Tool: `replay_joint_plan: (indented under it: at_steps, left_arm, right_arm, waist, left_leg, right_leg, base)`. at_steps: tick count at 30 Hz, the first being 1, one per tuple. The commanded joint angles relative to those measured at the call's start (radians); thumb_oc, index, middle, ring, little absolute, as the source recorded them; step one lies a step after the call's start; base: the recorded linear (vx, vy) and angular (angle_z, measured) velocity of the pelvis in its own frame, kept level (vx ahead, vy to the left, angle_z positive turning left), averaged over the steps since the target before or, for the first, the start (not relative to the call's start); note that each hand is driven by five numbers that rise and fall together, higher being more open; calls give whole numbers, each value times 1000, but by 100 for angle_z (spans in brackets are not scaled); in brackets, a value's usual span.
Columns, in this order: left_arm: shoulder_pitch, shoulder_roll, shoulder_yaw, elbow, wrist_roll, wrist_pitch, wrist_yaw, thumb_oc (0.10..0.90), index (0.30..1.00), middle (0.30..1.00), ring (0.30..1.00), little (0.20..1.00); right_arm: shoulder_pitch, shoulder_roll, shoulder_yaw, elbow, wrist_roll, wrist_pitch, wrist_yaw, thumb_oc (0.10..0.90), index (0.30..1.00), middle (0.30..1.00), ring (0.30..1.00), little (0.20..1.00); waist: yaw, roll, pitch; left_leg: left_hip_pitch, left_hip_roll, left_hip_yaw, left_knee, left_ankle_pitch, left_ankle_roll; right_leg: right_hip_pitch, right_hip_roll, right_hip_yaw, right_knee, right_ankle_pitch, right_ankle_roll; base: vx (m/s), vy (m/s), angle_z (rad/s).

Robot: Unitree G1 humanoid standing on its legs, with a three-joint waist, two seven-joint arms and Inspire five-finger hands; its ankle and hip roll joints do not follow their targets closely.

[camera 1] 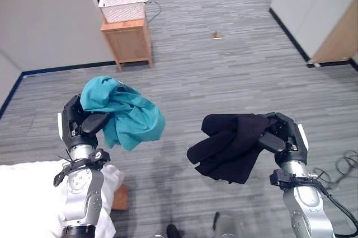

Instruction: Pick up bed clothes into laundry basket.

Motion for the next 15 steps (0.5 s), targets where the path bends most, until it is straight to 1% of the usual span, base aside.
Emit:
replay_joint_plan:
  at_steps: [1,2,3,4,5,6,7,8,9,10,11,12,13,14,15]
  left_arm:
    - [-46,99,33,-112,41,-124,-26,400,300,300,300,300]
    - [-47,100,32,-111,41,-125,-26,400,300,300,300,300]
    - [-49,96,29,-105,37,-123,-28,400,300,300,300,300]
    - [-47,93,24,-98,31,-122,-35,400,300,300,300,300]
    - [-57,84,21,-76,26,-117,-44,400,300,300,300,300]
    - [-57,84,20,-75,25,-117,-44,400,300,300,300,300]
    - [-65,82,12,-60,26,-116,-51,400,300,300,300,300]
    - [-73,75,-1,-52,39,-114,-60,400,300,300,300,300]
    - [-73,68,-7,-42,38,-114,-71,400,300,300,300,300]
    - [-68,63,-8,-43,44,-110,-80,400,300,300,300,300]
    - [-67,62,-8,-44,45,-109,-80,400,300,300,300,300]
    - [-70,54,-15,-43,34,-114,-85,400,300,300,300,300]
    - [-69,34,-17,-35,6,-119,-94,400,300,300,300,300]
    - [-74,10,-19,-30,-64,-124,-95,400,300,300,300,300]
    - [-75,11,-18,-29,-65,-124,-95,400,300,300,300,300]
  right_arm:
    - [-133,-9,-89,-68,25,-108,-4,400,300,300,300,300]
    - [-132,-9,-89,-68,25,-108,-4,400,300,300,300,300]
    - [-127,-5,-93,-70,31,-111,-3,400,300,300,300,300]
    - [-123,-4,-95,-69,30,-110,-4,400,300,300,300,300]
    - [-112,-4,-105,-71,23,-110,-5,400,300,300,300,300]
    - [-110,-4,-105,-72,22,-109,-5,400,300,300,300,300]
    - [-100,-4,-112,-78,21,-108,-2,400,300,300,300,300]
    - [-88,-5,-123,-80,22,-111,-3,400,300,300,300,300]
    - [-82,-6,-131,-79,27,-113,0,400,300,300,300,300]
    - [-76,-7,-142,-82,34,-112,6,400,300,300,300,300]
    - [-74,-7,-143,-83,34,-111,6,400,300,300,300,300]
    - [-71,-11,-145,-80,37,-113,5,400,300,300,300,300]
    - [-78,-19,-146,-70,51,-123,-1,400,300,300,300,300]
    - [-85,-33,-140,-70,88,-137,-5,400,300,300,300,300]
    - [-86,-33,-140,-69,89,-138,-4,400,300,300,300,300]
  waist:
    - [-2,-52,-68]
    - [-4,-49,-69]
    - [-18,-58,-70]
    - [-27,-63,-75]
    - [-47,-78,-87]
    - [-48,-73,-88]
    - [-59,-75,-93]
    - [-78,-76,-103]
    - [-85,-74,-107]
    - [-86,-73,-115]
    - [-88,-71,-115]
    - [-92,-70,-114]
    - [-97,-68,-110]
    - [-83,-89,-102]
    - [-89,-91,-105]
  left_leg:
    - [-24,-19,102,12,15,-141]
    - [-22,-16,99,11,14,-142]
    - [3,-23,84,5,-9,-156]
    - [19,-26,74,5,-26,-168]
    - [65,-27,58,7,-49,-200]
    - [67,-22,57,6,-50,-202]
    - [88,-18,47,4,-58,-215]
    - [124,-7,33,15,-68,-235]
    - [137,3,28,40,-60,-248]
    - [136,22,15,90,-36,-264]
    - [132,27,12,97,-39,-268]
    - [115,48,5,172,7,-284]
    - [69,87,-13,313,103,-314]
    - [-53,149,-19,582,237,-334]
    - [-67,149,-26,592,239,-334]
  right_leg:
    - [169,-1,-20,-325,195,35]
    - [177,1,-26,-334,196,36]
    - [169,14,-21,-478,187,42]
    - [171,27,-10,-583,189,48]
    - [163,44,18,-806,208,66]
    - [179,49,12,-834,220,68]
    - [185,55,14,-906,248,81]
    - [180,59,23,-938,279,95]
    - [191,62,15,-933,292,92]
    - [206,72,11,-921,285,79]
    - [207,75,7,-920,283,77]
    - [222,84,10,-918,286,58]
    - [258,109,15,-921,274,29]
    - [344,131,-3,-942,227,-30]
    - [340,129,-9,-947,233,-32]
  base:
    - [259,-87,99]
    - [327,-136,82]
    - [328,-160,72]
    - [672,-321,82]
    - [515,-225,65]
    - [533,-226,34]
    - [464,-207,-15]
    - [598,-293,8]
    - [574,-328,36]
    - [289,-200,33]
    - [268,-237,13]
    - [260,-275,-3]
    - [502,-575,0]
    - [354,-467,13]
    - [356,-499,30]
